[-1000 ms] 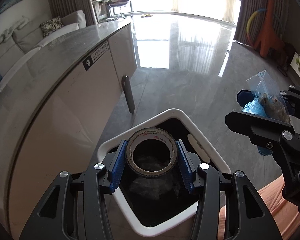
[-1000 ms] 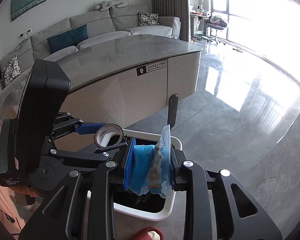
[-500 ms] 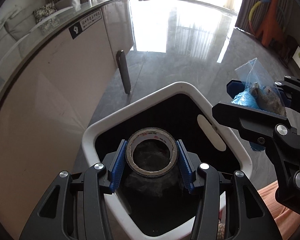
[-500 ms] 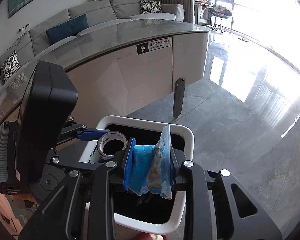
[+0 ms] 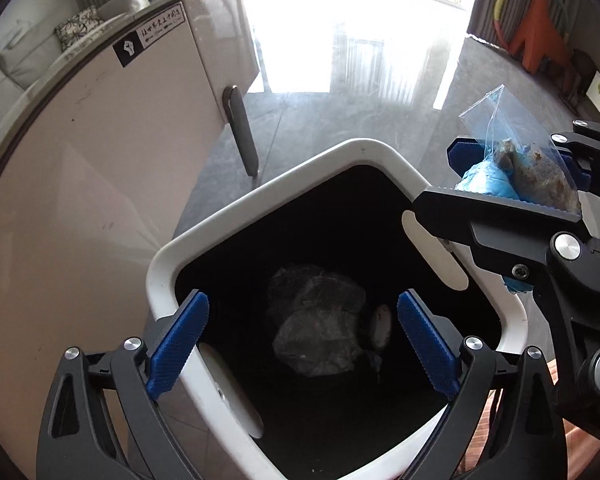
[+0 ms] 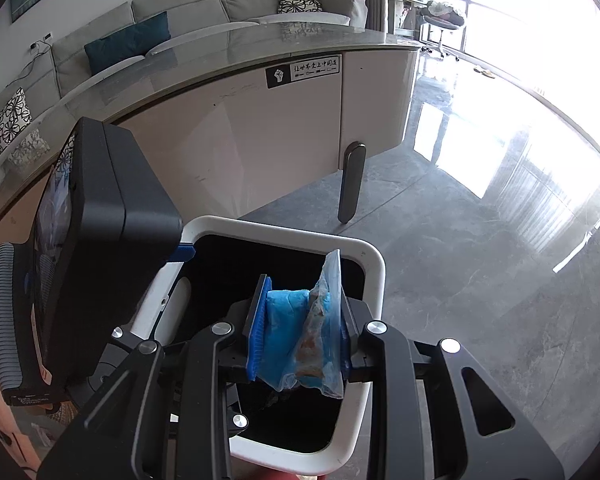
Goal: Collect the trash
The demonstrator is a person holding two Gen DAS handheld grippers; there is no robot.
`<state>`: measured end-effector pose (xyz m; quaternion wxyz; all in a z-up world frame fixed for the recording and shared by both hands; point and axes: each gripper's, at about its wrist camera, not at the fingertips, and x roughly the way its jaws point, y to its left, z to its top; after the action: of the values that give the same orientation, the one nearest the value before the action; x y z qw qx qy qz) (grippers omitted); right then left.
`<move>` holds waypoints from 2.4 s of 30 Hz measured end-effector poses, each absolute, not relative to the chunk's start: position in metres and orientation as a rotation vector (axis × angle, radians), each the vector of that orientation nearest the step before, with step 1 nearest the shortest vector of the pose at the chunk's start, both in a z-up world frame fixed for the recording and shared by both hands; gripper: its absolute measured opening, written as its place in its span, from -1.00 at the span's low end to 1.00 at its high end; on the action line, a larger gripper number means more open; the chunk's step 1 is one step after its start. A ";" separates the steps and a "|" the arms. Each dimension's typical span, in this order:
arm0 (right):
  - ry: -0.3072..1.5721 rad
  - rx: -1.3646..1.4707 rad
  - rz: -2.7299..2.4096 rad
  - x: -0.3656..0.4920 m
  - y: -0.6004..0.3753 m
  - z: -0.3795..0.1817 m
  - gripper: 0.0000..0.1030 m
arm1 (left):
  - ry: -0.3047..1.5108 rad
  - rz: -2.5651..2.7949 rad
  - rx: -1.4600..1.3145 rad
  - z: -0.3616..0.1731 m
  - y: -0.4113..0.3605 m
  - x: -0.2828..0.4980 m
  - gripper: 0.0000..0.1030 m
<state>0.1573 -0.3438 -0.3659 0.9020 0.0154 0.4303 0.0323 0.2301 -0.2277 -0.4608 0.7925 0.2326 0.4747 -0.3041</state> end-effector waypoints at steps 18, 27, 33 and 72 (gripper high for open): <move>0.890 0.080 0.107 0.169 -0.335 -0.367 -0.42 | 0.881 -0.534 0.497 -0.403 -0.178 0.231 0.85; 0.988 0.056 0.108 0.193 -0.323 -0.400 -0.42 | 0.852 -0.497 0.488 -0.382 -0.150 0.228 0.85; 1.045 -0.016 0.122 0.195 -0.309 -0.418 -0.42 | 0.848 -0.482 0.468 -0.373 -0.143 0.229 0.85; 0.782 0.034 0.052 0.169 -0.297 -0.341 0.91 | 0.755 -0.394 0.381 -0.321 -0.098 0.224 0.85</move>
<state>0.1689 -0.2973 -0.3405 0.9241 0.0166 0.3809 0.0255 0.2239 -0.0983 -0.3211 0.8931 0.1839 0.3640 -0.1898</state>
